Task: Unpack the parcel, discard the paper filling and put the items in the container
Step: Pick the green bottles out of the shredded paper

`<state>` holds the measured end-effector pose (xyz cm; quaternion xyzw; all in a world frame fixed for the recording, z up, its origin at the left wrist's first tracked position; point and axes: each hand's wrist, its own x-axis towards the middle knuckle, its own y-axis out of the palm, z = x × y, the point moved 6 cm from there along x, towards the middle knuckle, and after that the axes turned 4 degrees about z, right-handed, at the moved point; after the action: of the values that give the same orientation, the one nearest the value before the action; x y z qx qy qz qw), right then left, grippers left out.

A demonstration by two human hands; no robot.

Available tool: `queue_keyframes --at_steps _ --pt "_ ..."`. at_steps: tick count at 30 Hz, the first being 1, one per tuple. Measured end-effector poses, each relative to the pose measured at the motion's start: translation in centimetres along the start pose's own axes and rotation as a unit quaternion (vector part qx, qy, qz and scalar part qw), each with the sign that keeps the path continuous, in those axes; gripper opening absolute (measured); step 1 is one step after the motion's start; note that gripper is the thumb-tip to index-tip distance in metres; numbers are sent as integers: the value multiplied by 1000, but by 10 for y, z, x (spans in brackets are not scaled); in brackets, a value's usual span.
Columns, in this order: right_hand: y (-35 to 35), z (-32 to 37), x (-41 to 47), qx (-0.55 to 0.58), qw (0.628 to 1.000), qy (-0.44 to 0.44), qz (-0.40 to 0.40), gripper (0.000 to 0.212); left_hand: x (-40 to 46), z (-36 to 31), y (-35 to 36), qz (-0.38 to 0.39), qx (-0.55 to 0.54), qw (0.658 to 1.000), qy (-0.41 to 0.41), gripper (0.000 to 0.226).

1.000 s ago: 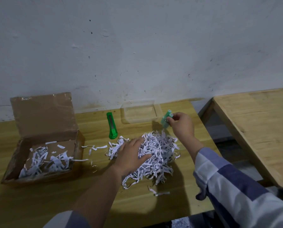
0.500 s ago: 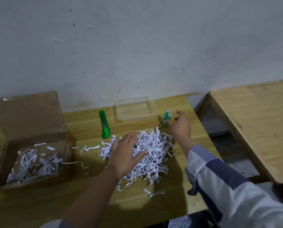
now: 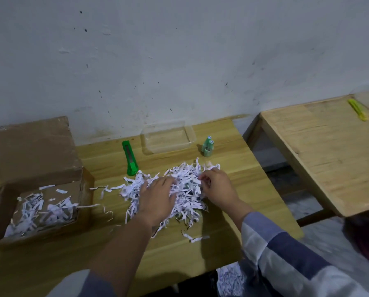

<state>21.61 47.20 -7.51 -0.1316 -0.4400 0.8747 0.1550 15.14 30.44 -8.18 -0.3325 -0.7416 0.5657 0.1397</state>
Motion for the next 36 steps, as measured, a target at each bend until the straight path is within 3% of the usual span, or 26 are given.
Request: queue_keyframes --at_steps 3,6,9,12,14,18,22,26,30,36 --pt "-4 -5 -2 -41 999 27 17 20 -3 14 -2 7 -3 1000 -26 35" --pt "-12 4 -3 -114 992 17 -42 24 -4 8 -8 -30 -16 999 0 33" --pt "-15 27 2 -104 989 -56 -87 18 -5 -8 -14 -60 -31 997 49 40" --pt "0 41 7 -56 993 -93 40 16 -3 -16 -8 -18 -9 998 65 44" --pt "7 41 8 -102 988 -82 87 19 -1 -8 0 22 30 999 24 52" --pt "14 40 10 -187 974 -49 120 36 1 10 9 80 42 995 -34 65" --pt "18 49 15 -270 954 -23 129 38 3 10 9 95 42 994 -34 67" --pt "24 57 18 -337 936 -44 89 31 3 8 11 105 39 993 -37 67" --pt "20 46 19 -286 955 -17 82 41 3 9 12 110 38 993 -36 68" --pt "-5 41 17 -188 982 2 37 30 3 9 11 117 33 992 -37 69"
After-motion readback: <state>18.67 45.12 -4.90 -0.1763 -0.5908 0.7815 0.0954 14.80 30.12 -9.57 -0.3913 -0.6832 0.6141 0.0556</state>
